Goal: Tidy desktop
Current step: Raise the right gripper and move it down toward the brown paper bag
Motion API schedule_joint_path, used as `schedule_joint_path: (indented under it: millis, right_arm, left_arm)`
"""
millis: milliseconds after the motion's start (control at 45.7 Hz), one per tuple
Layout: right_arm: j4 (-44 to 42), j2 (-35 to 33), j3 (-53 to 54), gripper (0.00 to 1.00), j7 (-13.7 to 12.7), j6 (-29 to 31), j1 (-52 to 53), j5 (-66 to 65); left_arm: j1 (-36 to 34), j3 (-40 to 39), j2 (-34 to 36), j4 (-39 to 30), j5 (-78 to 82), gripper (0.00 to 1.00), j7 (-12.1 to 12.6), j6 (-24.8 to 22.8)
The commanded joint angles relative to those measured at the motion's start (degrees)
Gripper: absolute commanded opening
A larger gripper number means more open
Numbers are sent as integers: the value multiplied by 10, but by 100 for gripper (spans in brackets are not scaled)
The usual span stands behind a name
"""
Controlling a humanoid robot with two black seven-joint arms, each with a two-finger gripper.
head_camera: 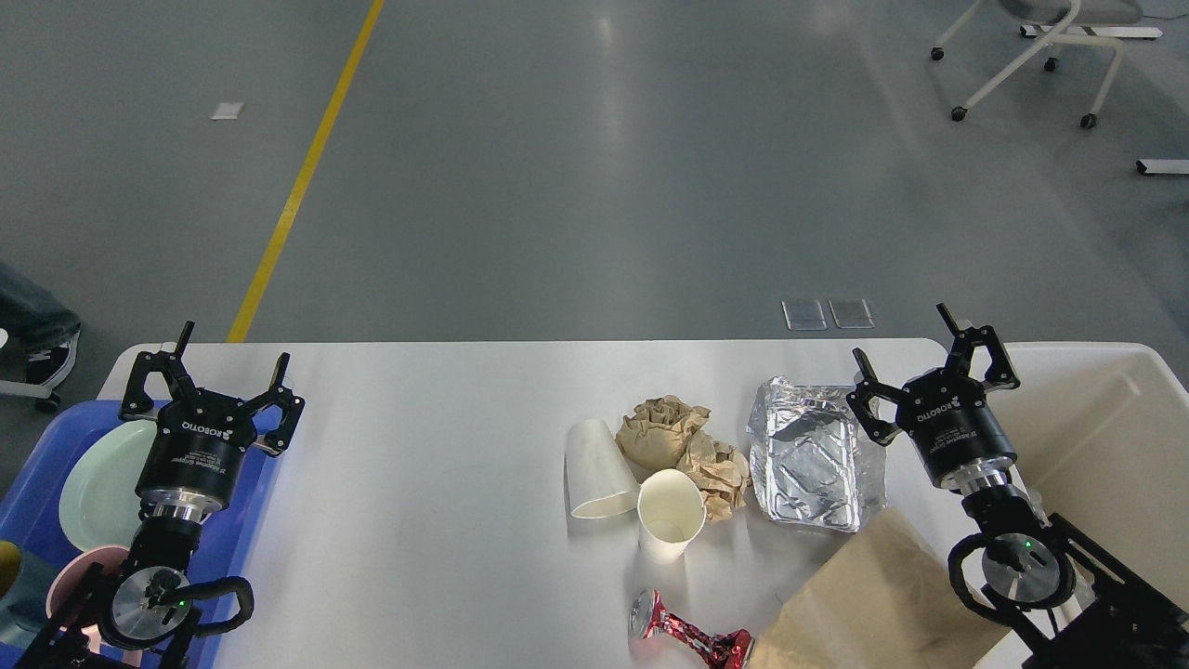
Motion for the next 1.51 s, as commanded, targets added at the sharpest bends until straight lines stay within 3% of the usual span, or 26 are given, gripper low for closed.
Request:
schedule_joint_path:
  millis: [0, 175, 459, 678, 853, 941, 1072, 1247, 1313, 1488]
  right_arm:
    - [-1, -77, -78, 100, 1, 31, 46, 3]
    - [-7, -176, -271, 100, 1, 130, 182, 10]
    - [-5, -251, -659, 100, 1, 142, 486, 7]
    - [11, -232, -999, 100, 0, 157, 741, 6]
    - [57, -137, -1197, 100, -13, 201, 894, 3]
    - [112, -98, -1265, 100, -47, 198, 973, 6]
    - [202, -80, -1280, 100, -184, 199, 1067, 5]
    - [320, -54, -1292, 100, -316, 197, 1169, 5]
    - [370, -51, -1292, 100, -338, 196, 1208, 6]
    - [468, -52, -1314, 100, -345, 174, 1279, 32]
  left_arm:
    - [0, 1, 0, 0, 0, 96, 0, 1]
    - [0, 0, 0, 0, 0, 96, 0, 0]
    - [0, 0, 0, 0, 0, 96, 0, 0]
    - [0, 0, 0, 0, 0, 96, 0, 0]
    - [0, 0, 0, 0, 0, 96, 0, 1]
    - [0, 0, 0, 0, 0, 96, 0, 0]
    - [0, 0, 0, 0, 0, 96, 0, 1]
    - [0, 0, 0, 0, 0, 96, 0, 1]
    - [0, 0, 0, 0, 0, 96, 0, 0]
    - [0, 0, 0, 0, 0, 96, 0, 0]
